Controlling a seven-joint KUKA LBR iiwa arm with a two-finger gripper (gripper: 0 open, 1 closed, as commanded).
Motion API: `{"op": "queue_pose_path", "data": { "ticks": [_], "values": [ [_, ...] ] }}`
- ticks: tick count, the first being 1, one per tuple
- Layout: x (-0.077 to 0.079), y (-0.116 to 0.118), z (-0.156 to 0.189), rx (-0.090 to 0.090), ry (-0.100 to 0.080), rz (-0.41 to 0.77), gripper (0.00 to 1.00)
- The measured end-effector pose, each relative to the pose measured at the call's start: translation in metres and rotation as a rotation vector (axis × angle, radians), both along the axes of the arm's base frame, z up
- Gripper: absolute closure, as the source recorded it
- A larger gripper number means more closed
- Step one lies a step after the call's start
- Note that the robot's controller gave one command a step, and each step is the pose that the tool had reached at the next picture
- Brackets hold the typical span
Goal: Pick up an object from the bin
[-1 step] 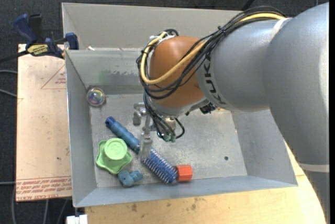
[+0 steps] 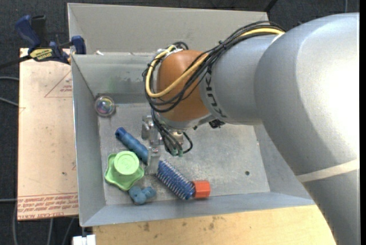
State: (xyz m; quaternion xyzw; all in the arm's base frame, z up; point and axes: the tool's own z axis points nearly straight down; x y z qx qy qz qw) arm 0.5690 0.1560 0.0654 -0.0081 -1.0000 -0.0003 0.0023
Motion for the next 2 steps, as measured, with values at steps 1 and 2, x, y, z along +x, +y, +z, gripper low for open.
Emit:
{"op": "queue_pose_path", "data": {
  "ticks": [1,2],
  "values": [
    [0.001,0.001,0.005,0.002,-0.005,0.000,1.00],
    [-0.012,0.029,0.155,0.003,-0.012,-0.012,1.00]
  ]
}}
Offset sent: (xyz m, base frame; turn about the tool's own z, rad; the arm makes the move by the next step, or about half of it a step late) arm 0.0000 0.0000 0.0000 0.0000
